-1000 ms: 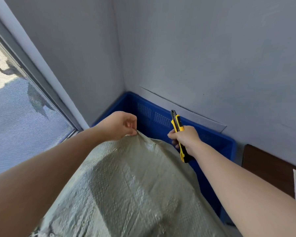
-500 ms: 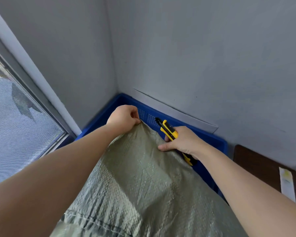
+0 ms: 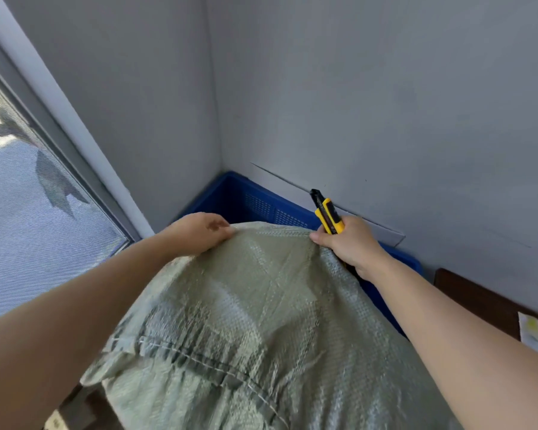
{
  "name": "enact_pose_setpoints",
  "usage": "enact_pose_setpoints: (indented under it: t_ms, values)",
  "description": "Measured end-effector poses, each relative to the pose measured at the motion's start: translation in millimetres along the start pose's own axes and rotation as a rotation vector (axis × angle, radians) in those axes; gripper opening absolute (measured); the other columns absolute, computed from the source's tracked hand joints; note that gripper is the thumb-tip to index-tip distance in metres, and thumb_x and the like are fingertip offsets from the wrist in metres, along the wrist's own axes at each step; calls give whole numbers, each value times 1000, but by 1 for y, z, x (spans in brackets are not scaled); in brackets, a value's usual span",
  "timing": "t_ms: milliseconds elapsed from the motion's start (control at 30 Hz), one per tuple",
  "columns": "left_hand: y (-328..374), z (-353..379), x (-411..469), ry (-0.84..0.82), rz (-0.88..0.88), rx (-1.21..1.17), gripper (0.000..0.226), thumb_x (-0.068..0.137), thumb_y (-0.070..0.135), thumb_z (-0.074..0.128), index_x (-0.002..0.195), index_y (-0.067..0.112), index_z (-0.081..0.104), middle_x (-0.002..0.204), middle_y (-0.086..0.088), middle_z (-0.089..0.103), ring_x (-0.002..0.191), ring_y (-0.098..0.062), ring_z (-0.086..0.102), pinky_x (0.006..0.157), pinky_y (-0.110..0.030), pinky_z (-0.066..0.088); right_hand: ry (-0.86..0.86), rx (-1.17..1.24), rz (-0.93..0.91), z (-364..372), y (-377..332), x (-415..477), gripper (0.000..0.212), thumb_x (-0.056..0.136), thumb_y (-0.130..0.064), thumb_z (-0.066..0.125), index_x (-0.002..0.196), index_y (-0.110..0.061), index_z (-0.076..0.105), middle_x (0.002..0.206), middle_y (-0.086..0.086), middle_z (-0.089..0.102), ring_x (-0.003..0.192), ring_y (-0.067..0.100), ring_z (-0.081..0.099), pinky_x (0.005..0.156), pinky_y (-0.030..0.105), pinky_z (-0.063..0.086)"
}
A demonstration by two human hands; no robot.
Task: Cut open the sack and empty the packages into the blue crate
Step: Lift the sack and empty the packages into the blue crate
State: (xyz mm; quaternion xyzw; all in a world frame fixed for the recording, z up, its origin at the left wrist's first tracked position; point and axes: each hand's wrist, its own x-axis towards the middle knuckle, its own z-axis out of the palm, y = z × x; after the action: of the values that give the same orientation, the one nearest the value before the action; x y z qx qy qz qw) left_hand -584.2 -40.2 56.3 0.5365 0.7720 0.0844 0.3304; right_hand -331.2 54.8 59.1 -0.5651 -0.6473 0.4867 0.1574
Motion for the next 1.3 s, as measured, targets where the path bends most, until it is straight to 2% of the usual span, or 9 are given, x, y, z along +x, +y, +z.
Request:
enact_pose_setpoints:
  t_ms: [167, 300, 333, 533, 633, 800, 933, 1067, 1300]
  values:
    - [-33, -24, -27, -383, -137, -115, 116, 43, 84, 67, 139, 23, 45, 128, 11, 49, 129, -18, 44, 110, -37, 31, 86, 1, 42, 1, 7, 13, 16, 82, -18, 75, 75, -12, 62, 78, 8, 63, 72, 20, 57, 64, 29, 41]
    - [-43, -16, -28, -199, -116, 31, 24, 76, 36, 77, 89, 18, 66, 93, 3, 62, 95, -18, 57, 76, -27, 42, 133, -21, 68, 5, 10, 20, 18, 82, -18, 75, 71, -15, 61, 75, 5, 61, 73, 21, 57, 65, 30, 41]
    - [-41, -13, -28, -154, -81, 58, 19, 79, 30, 75, 80, 15, 63, 86, -1, 62, 87, -19, 56, 68, -25, 39, 139, -36, 66, 6, 10, 22, 17, 82, -19, 75, 72, -16, 61, 75, 4, 62, 73, 20, 57, 65, 29, 41]
    - [-25, -8, -30, 374, -29, -140, 11, 90, 21, 61, 86, 11, 65, 81, -4, 65, 82, -24, 57, 69, -28, 37, 209, -174, 71, 3, 20, 22, 21, 82, -26, 73, 81, -7, 66, 80, 12, 67, 78, 30, 63, 65, 32, 44]
    - [-19, -6, -26, 490, -1, -229, 12, 90, 20, 59, 79, 18, 61, 74, 2, 62, 78, -22, 56, 71, -33, 43, 160, -366, 88, -3, 22, 14, 25, 84, -31, 70, 84, -7, 67, 77, 12, 65, 74, 29, 61, 56, 27, 38]
    - [-5, -4, -14, 555, 54, -310, 10, 90, 17, 59, 83, 15, 64, 83, -4, 68, 80, -21, 58, 73, -30, 41, 72, -500, 151, -18, 21, -4, 41, 84, -48, 67, 64, -16, 50, 65, 5, 59, 60, 24, 57, 53, 27, 38]
    - [6, -7, -5, 579, 56, -356, 9, 90, 18, 59, 86, 15, 66, 87, -1, 67, 83, -20, 58, 75, -28, 38, -37, -237, 298, -34, 22, -23, 59, 66, -66, 74, 81, -11, 58, 72, 8, 62, 64, 22, 58, 53, 27, 43]
    - [13, -5, 2, 587, 72, -359, 11, 90, 18, 59, 80, 20, 62, 84, 1, 64, 83, -19, 56, 75, -29, 38, -156, -287, 374, -45, 31, -32, 59, 58, -58, 84, 85, -11, 61, 71, 8, 62, 65, 21, 58, 55, 28, 45]
    - [18, -5, 8, 623, 43, -442, 10, 91, 18, 59, 83, 14, 62, 83, -1, 64, 81, -20, 56, 72, -28, 37, 1, -330, 587, -62, 66, -47, 69, 60, -51, 86, 102, -3, 59, 91, 17, 67, 67, 27, 63, 58, 33, 53]
